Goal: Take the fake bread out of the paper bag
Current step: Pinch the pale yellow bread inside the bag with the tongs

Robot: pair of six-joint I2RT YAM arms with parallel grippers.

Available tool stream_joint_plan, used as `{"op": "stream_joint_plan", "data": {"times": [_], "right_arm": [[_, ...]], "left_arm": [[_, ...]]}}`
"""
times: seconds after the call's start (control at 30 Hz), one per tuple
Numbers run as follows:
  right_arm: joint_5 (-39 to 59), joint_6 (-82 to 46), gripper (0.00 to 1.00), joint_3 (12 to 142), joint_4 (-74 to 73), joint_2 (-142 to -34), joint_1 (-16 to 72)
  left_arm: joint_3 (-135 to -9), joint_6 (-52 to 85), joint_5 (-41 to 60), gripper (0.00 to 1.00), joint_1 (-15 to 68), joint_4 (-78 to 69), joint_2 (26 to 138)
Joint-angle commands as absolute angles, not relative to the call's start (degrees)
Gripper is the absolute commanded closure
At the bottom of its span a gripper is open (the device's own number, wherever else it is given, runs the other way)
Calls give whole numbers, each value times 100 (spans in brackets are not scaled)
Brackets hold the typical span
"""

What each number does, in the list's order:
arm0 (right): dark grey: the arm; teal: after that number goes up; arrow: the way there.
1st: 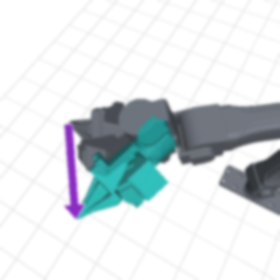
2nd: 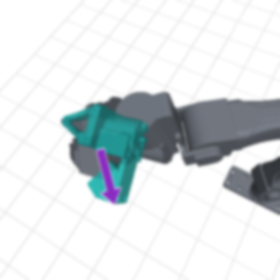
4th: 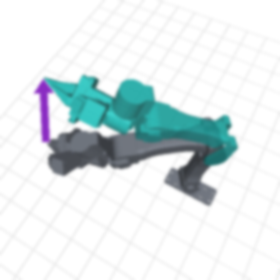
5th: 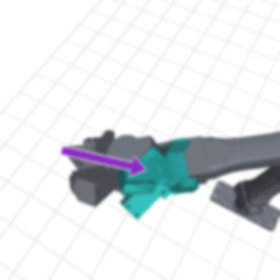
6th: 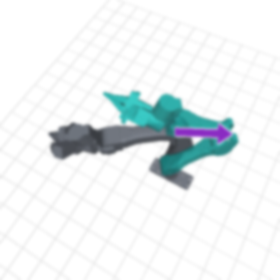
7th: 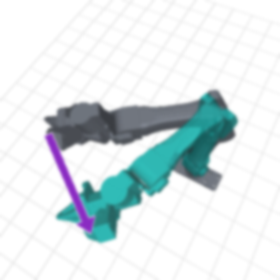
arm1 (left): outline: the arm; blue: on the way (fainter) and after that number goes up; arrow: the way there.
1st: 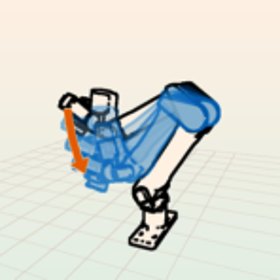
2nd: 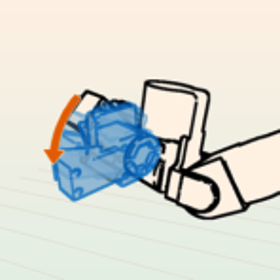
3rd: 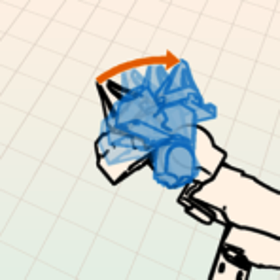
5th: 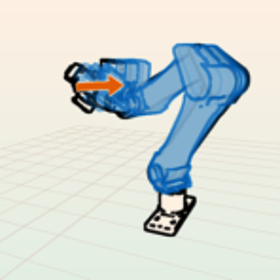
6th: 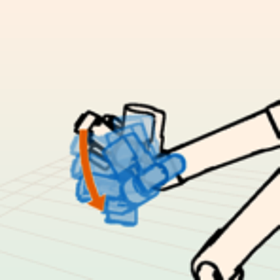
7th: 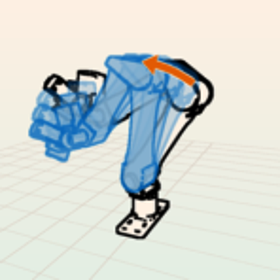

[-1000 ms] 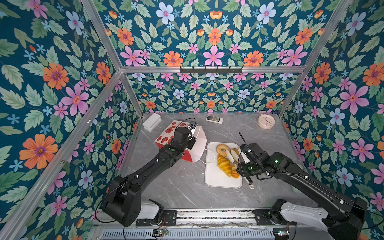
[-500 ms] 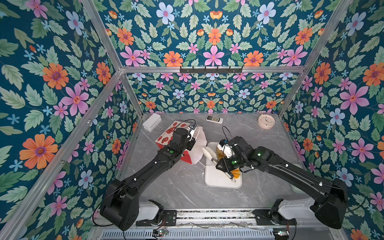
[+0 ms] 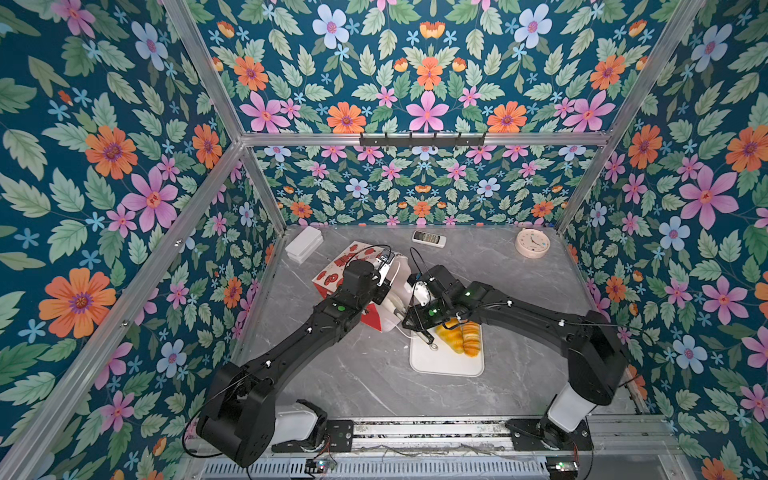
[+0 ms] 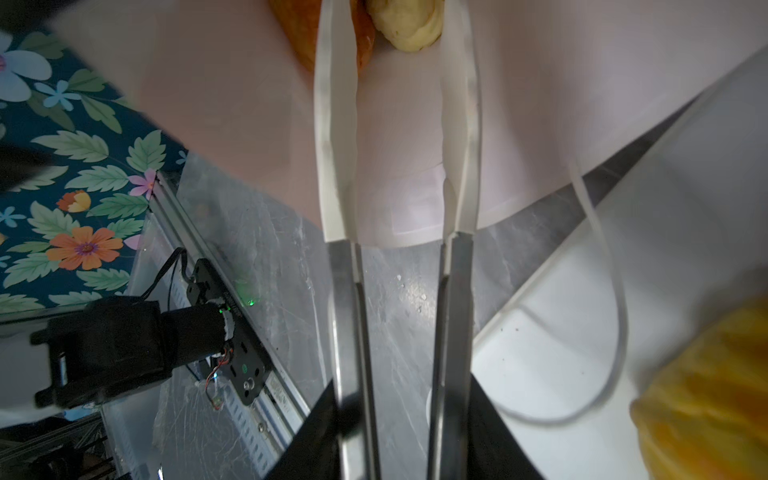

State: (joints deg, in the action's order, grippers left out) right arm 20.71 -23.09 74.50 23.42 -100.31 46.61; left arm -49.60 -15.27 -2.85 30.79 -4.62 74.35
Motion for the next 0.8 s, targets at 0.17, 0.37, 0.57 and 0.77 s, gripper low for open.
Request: {"op": "stream_joint_plan", "data": {"times": [0.17,0.37,0.57,0.77], "right_arm": [[2041,-2768,56,7662,1577,-10517,4507],[2181,-2736,53,7946,1739,-10694,4474],[2459,-2789,51,8085,1806,-10871,4470],[2512,-2764,51,8144,1881,-10973,4468]], "left_arm": [[-5004,-1425,119,100,3076,-545,7314],[-4983,-1396,198,100,3076,-554,7317],[-5019,-1417,268,100,3076,-545,7338],[-5019,-1406,297,100,3076,-536,7348]]}}
